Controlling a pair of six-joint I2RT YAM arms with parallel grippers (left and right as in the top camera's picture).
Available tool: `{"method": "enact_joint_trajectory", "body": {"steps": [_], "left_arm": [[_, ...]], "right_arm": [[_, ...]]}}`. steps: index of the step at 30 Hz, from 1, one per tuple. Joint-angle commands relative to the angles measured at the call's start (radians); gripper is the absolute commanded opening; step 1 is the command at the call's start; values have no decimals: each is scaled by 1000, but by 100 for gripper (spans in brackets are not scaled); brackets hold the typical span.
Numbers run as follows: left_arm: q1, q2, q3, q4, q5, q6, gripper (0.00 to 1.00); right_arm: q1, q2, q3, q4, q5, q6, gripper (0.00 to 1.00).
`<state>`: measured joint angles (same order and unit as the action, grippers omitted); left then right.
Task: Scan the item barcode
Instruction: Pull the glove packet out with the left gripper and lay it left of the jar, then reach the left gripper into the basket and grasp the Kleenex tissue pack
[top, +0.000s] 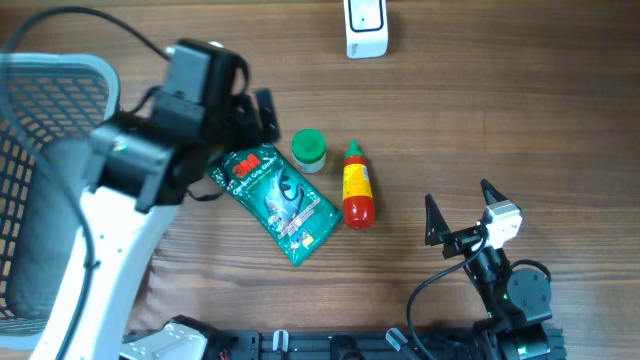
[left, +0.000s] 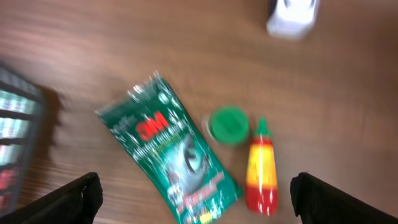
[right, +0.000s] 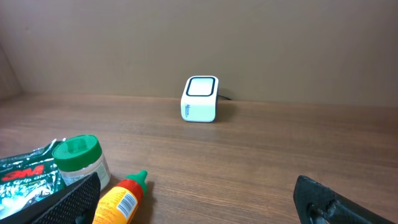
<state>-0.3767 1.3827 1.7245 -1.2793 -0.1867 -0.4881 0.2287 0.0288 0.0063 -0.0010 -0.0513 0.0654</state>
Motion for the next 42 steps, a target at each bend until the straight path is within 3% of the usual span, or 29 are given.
{"method": "enact_joint_trajectory", "body": {"steps": [1, 7, 11, 15, 24, 33, 42], "left_arm": [[121, -49, 106, 3, -201, -135, 100], [535, -98, 140, -91, -163, -354, 100], [828, -58, 140, -249, -50, -358, 100], [1006, 51, 139, -384, -49, -357, 100], [1049, 242, -58, -381, -49, -353, 100], [1049, 243, -469, -97, 6, -285, 100], [1049, 243, -588, 37, 60, -245, 100]], "right_arm": [[3, -4, -1, 2, -1, -11, 100], [3, -4, -1, 2, -1, -11, 100], [3, -4, -1, 2, -1, -11, 100], [3, -4, -1, 2, -1, -11, 100], [3, -4, -1, 2, -1, -11, 100], [3, -4, -1, 2, -1, -11, 100], [3, -4, -1, 2, -1, -11, 100]]}}
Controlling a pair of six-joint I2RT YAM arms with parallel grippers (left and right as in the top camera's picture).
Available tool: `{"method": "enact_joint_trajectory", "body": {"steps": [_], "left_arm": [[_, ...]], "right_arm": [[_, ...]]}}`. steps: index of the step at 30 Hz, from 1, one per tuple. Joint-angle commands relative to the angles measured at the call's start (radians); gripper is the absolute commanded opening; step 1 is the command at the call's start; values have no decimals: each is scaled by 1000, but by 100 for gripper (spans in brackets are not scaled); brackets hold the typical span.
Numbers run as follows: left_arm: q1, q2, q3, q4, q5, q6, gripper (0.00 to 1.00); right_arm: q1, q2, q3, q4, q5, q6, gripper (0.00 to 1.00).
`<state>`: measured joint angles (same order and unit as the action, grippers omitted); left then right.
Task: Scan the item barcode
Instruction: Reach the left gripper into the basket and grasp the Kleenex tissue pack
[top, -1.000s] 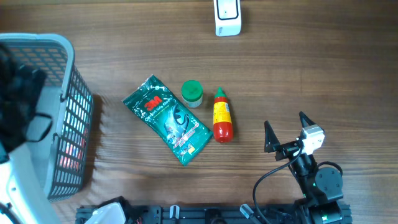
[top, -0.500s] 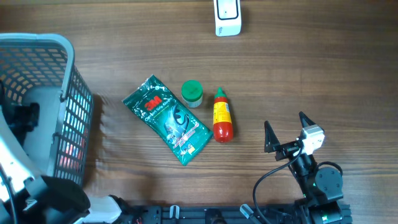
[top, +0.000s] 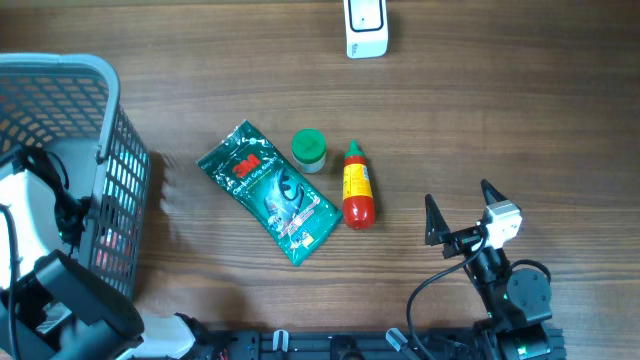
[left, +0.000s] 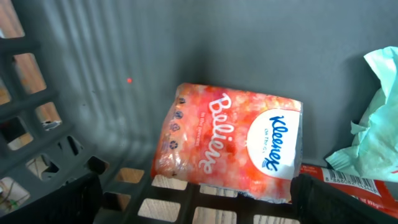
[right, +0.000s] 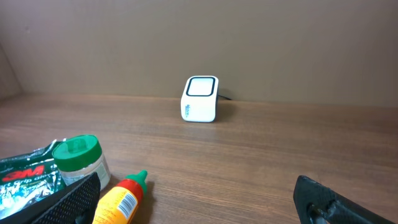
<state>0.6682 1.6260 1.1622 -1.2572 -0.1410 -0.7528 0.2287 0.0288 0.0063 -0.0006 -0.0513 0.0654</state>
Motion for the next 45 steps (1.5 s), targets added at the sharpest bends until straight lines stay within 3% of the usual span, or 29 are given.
{"method": "enact_joint_trajectory", "body": {"steps": [1, 45], "left_arm": [[4, 0, -32, 21, 14, 20, 100], [3, 76, -33, 92, 81, 12, 100]], "right_arm": [[3, -4, -1, 2, -1, -11, 100], [3, -4, -1, 2, -1, -11, 100]]}}
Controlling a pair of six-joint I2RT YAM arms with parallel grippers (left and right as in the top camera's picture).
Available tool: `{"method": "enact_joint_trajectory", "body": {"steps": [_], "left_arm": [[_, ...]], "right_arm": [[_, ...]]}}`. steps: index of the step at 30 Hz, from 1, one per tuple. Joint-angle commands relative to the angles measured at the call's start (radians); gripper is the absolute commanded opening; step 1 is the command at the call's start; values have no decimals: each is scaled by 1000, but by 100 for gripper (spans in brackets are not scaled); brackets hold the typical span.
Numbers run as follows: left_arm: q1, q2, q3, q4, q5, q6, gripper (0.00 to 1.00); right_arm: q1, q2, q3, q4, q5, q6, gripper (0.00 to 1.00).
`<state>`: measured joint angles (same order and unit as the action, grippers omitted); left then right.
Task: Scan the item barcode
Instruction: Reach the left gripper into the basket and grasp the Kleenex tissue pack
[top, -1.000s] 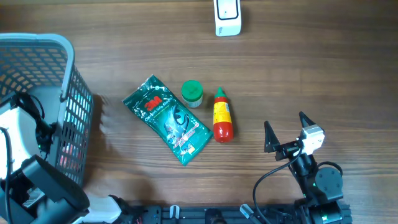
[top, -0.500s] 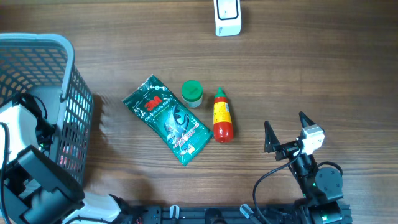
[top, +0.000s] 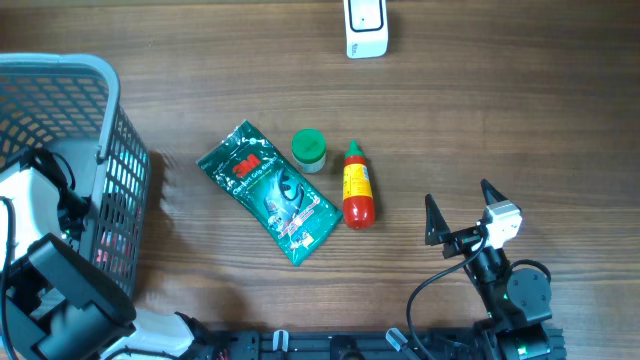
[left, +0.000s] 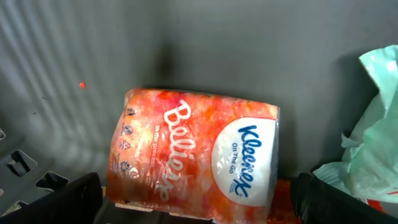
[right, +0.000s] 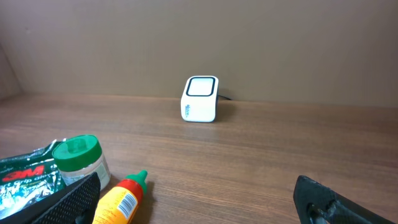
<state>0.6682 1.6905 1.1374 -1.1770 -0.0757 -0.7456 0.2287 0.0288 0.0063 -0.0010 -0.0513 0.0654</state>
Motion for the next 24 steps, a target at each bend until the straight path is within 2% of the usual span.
{"method": "enact_joint_trajectory", "body": {"steps": [1, 10, 18, 22, 23, 24], "left_arm": [[3, 12, -8, 15, 16, 5, 100], [3, 15, -8, 21, 43, 5, 100], [3, 26, -73, 102, 52, 5, 100], [3, 26, -100, 119, 1, 5, 100], [3, 26, -100, 120, 0, 5, 97], [3, 26, -100, 127, 0, 5, 85]], "right_arm": [[3, -4, -1, 2, -1, -11, 100], [3, -4, -1, 2, -1, -11, 100], [3, -4, -1, 2, -1, -11, 100], [3, -4, -1, 2, -1, -11, 100], [3, -4, -1, 2, -1, -11, 100], [3, -4, -1, 2, -1, -11, 100]]}}
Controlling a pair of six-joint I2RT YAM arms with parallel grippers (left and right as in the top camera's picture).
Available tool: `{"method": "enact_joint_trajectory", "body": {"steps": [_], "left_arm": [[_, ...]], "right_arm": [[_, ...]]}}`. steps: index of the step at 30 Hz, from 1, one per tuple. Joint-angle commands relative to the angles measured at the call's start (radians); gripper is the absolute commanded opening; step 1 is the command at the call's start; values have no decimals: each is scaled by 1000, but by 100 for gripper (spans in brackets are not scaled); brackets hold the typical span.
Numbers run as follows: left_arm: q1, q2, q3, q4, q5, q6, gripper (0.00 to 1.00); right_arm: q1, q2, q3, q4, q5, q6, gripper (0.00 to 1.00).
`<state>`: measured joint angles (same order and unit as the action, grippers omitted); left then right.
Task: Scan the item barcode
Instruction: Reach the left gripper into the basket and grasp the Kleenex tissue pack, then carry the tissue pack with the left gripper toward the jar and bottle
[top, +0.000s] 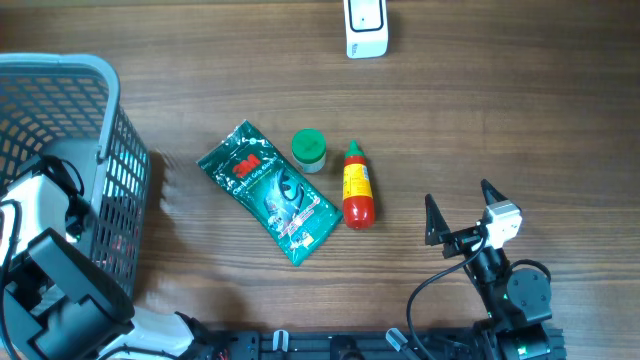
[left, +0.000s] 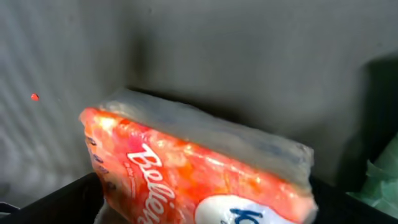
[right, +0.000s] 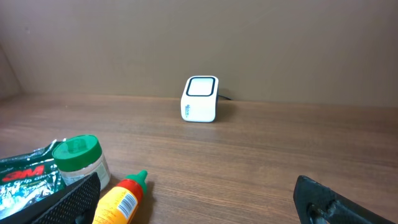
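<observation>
An orange Kleenex tissue pack lies in the grey basket and fills the left wrist view. My left gripper is low over it and open, one dark finger on each side of the pack. From overhead only the left arm shows, reaching down into the basket. The white barcode scanner stands at the table's far edge, also as the scanner. My right gripper rests open at the front right, holding nothing.
On the table's middle lie a green 3M packet, a green-capped jar and a red and yellow sauce bottle. A pale green bag lies in the basket, right of the tissue pack.
My left gripper has come down closer to the tissue pack, which now looms larger and reaches between the fingers. The right arm and the items on the table have not moved.
My left gripper was first open above the table over the 3M packet, jar and bottle. Then it was inside the basket above the tissue pack, then lower over it, and now its fingers flank the pack. The right arm stayed still.
</observation>
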<state>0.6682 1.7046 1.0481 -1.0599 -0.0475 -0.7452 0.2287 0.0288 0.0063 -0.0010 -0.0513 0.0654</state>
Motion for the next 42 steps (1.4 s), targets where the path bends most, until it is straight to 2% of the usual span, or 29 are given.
{"method": "enact_joint_trajectory", "body": {"steps": [1, 2, 4, 6, 15, 20, 23, 31, 37, 42], "left_arm": [[3, 11, -10, 14, -32, 5, 72], [3, 11, -10, 18, -40, 5, 58], [3, 9, -6, 15, -69, 5, 43], [3, 2, 12, -13, -81, 5, 36], [3, -147, 204, -209, -81, 5, 36], [3, -289, 311, -261, -77, 5, 36], [3, -396, 352, -269, -20, 5, 37], [-64, -672, 360, -143, 216, 5, 37], [-258, -823, 360, -8, 230, 5, 37], [-365, -836, 360, 66, 230, 5, 36]], "right_arm": [[3, -4, -1, 2, -1, -11, 100], [3, -4, -1, 2, -1, -11, 100], [3, -4, -1, 2, -1, -11, 100], [3, -4, -1, 2, -1, -11, 100], [3, -4, -1, 2, -1, -11, 100], [3, -4, -1, 2, -1, -11, 100], [3, -4, -1, 2, -1, -11, 100], [3, -4, -1, 2, -1, -11, 100], [3, -4, -1, 2, -1, -11, 100], [3, -4, -1, 2, -1, -11, 100]]}}
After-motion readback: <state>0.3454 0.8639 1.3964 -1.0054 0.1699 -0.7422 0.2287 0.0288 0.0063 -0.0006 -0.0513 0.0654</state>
